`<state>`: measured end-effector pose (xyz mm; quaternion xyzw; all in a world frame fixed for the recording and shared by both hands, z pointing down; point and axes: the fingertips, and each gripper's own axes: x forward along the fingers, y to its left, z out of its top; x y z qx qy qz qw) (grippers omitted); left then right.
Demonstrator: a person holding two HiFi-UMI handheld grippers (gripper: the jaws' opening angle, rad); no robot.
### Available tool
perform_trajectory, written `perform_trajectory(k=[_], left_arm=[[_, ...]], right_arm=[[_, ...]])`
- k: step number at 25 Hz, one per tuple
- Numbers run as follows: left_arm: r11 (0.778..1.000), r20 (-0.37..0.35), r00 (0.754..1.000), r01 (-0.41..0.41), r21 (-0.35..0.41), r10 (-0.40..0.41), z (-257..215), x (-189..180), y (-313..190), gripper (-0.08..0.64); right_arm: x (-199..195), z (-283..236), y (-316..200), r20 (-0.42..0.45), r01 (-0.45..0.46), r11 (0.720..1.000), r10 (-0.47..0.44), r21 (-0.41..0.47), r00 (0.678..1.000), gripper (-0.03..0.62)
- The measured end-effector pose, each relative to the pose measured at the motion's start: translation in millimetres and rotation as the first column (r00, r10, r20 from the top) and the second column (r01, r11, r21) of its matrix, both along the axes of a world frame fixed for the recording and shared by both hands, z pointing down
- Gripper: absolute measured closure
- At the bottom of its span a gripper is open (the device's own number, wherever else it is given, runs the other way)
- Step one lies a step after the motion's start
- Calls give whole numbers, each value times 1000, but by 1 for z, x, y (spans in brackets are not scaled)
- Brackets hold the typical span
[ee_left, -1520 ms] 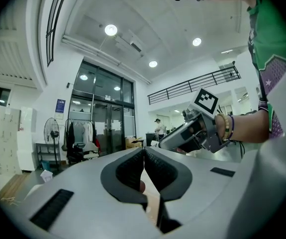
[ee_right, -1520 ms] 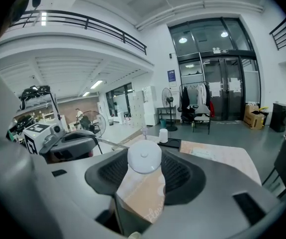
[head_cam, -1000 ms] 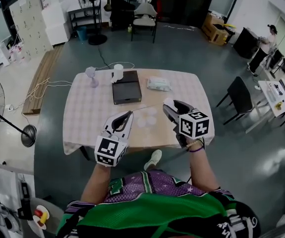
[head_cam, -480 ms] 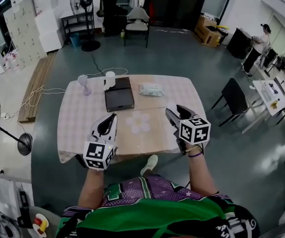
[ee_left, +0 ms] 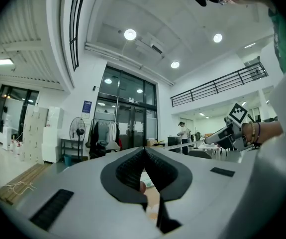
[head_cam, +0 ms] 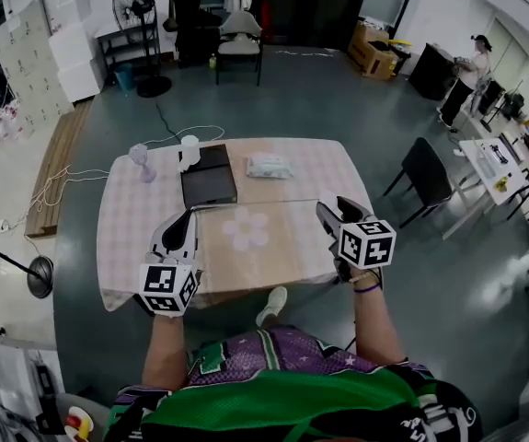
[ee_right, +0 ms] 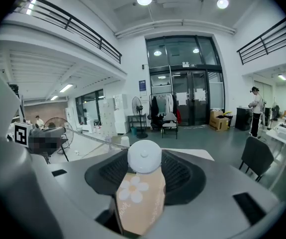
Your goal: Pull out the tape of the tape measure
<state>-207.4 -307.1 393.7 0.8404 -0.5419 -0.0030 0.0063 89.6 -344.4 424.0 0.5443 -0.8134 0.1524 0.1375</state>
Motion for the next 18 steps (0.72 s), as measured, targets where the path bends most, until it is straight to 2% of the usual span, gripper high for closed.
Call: perform_trajectory(k=[4,8,14,18], left_arm=[[1000,-28,1000,12,-26,-13,8,-2,-9,535],[997,-121,993,-19,-75,10,25,6,-23,535],[992,-75,997,11,-124,-21,57,6,-42,534],[982,-41,998,36,-183,-44,89,0,-61,534]], right_arm=[[7,4,-4,-2,-3,1000,3,-10,1000,374],[-1,11,-13,-2,31,999,-31,-27,1000,374],[-10,39,-32,-3,62,995,-62,-73,998,373],[-16,74,-51,10,87,988,-86,-125,996,373]])
